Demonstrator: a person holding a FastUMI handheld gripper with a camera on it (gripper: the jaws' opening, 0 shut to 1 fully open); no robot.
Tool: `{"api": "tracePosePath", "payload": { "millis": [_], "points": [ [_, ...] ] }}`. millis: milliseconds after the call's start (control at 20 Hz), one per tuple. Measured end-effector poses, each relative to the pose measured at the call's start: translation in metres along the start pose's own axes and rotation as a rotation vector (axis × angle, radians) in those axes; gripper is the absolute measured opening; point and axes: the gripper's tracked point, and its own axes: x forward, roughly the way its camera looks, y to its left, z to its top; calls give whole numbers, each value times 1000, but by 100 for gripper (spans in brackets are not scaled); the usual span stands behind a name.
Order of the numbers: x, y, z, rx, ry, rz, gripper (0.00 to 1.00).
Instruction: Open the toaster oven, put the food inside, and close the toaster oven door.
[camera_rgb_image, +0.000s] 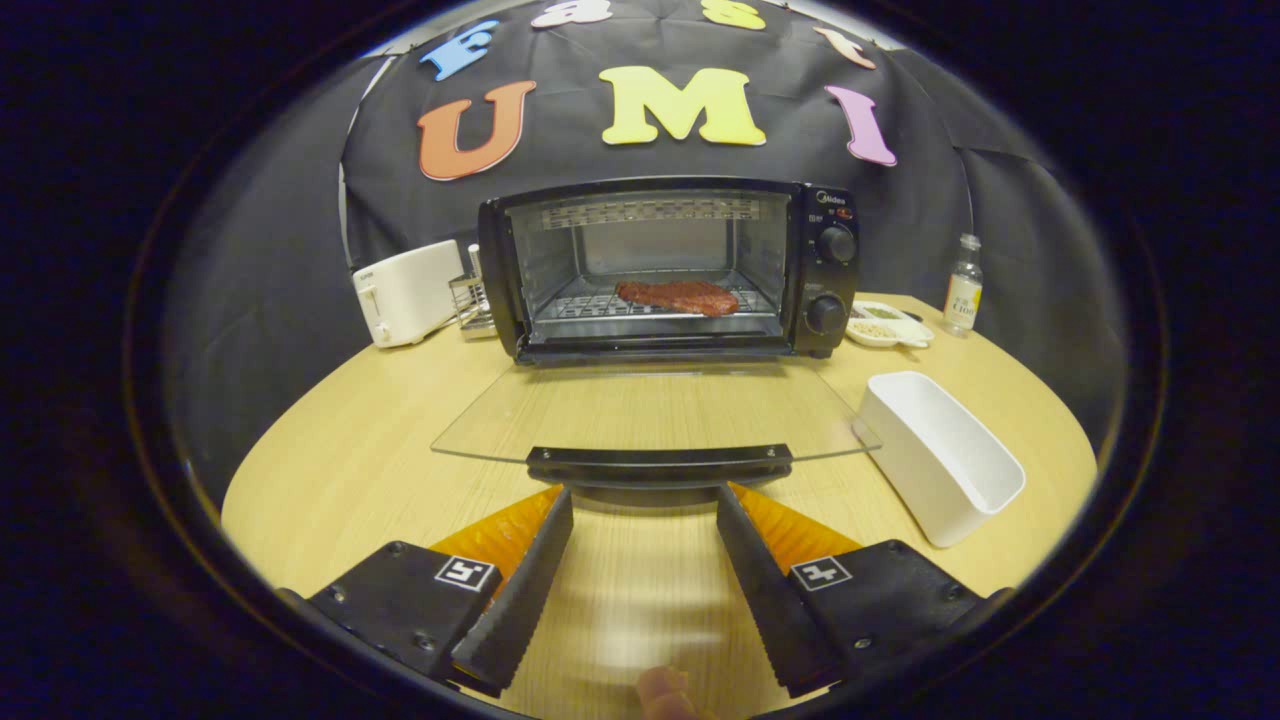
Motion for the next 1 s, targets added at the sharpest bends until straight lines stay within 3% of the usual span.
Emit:
{"api": "tracePosePath", "payload": {
  "millis": [350,1000],
  "points": [
    [4,3,-5,0,37,-25,93],
    [-2,3,20,11,-114,-66,93]
  ]
}}
